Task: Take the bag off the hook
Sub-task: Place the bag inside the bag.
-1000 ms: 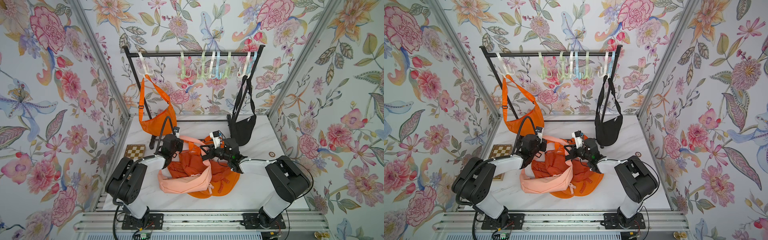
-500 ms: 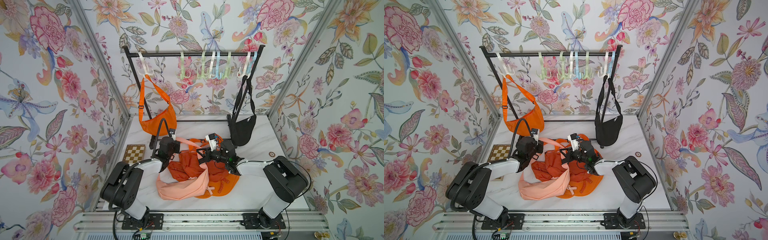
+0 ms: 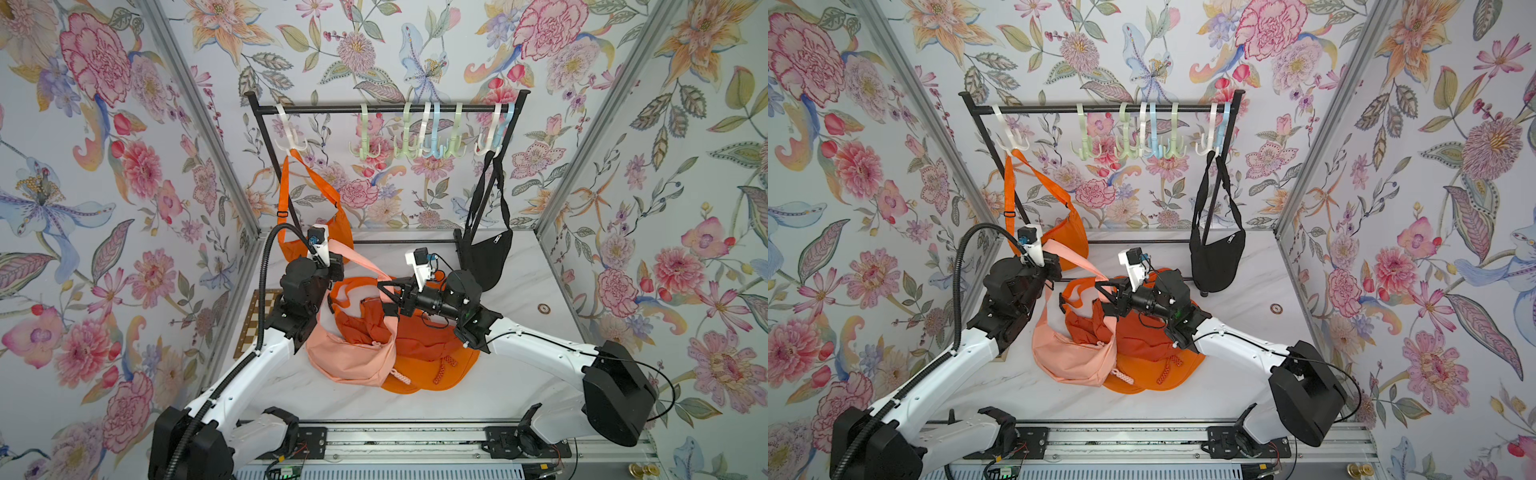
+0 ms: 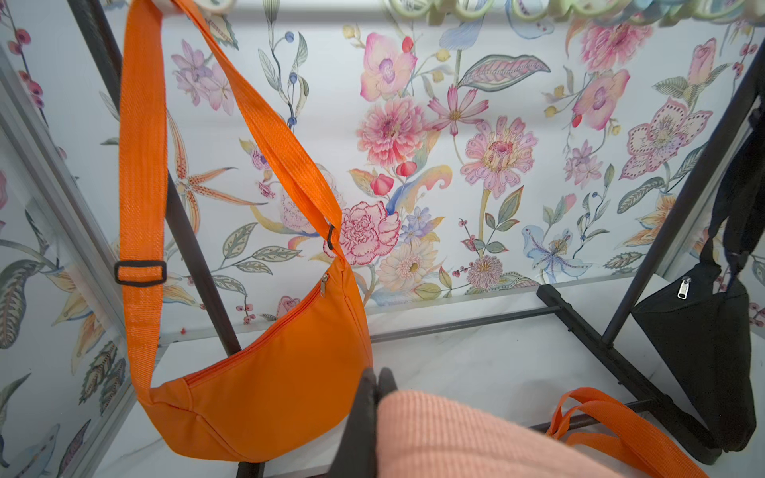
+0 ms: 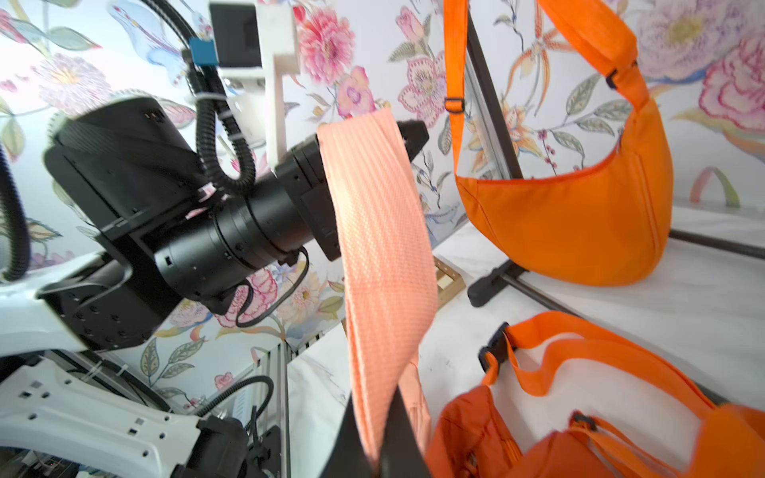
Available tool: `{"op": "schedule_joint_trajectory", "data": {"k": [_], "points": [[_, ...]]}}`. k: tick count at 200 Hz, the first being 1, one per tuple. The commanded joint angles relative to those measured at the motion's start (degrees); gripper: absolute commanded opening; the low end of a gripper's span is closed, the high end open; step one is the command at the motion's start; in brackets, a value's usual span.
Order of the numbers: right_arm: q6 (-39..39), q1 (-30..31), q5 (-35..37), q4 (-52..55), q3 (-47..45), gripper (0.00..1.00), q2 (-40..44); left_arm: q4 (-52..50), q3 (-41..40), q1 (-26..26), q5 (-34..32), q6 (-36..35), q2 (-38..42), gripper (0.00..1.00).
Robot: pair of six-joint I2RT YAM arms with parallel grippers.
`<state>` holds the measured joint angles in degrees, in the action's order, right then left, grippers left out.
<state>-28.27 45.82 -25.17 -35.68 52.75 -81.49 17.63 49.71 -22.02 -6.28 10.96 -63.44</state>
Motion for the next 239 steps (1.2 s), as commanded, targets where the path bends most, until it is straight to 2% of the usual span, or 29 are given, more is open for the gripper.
{"op": "schedule_joint_trajectory", "data": {"k": [1, 39, 76, 128, 169, 195, 220, 239], "points": [[0.9, 0.0, 1.5, 6.0, 0.0, 0.0, 2.3, -1.5, 2.7, 2.4, -6.3, -0.3, 3.1, 0.0], [1.5, 0.6, 3.1, 8.2, -0.6, 0.0, 2.5, -2.6, 4.0, 2.4, -5.3, -0.4, 2.8, 0.0], [0.3, -0.9, 3.2, 6.5, -2.0, 0.01, -1.2, 1.1, 1.1, 2.4, -4.8, 1.7, -0.4, 0.0], [-2.1, -5.9, 0.5, 2.0, -1.5, 0.01, -10.8, 6.8, -0.3, 2.4, -3.8, 4.0, -11.3, 0.0], [-2.9, -8.3, -2.2, -0.6, 1.0, 0.03, -18.1, 10.4, 2.2, 2.4, -3.9, 3.8, -21.4, 0.0], [-3.2, -10.4, -3.7, -2.0, 2.0, 0.1, -21.8, 12.9, 3.2, 2.4, -4.2, 3.7, -26.6, 0.15], [-4.3, -11.3, -5.0, -5.1, 1.6, 0.12, -24.7, 13.1, 5.1, 2.4, -3.3, 3.0, -32.3, 0.37], [-4.9, -11.7, -5.2, -7.0, 0.9, 0.14, -25.9, 13.4, 6.0, 2.4, -3.2, 3.0, -35.1, 0.47]]}}
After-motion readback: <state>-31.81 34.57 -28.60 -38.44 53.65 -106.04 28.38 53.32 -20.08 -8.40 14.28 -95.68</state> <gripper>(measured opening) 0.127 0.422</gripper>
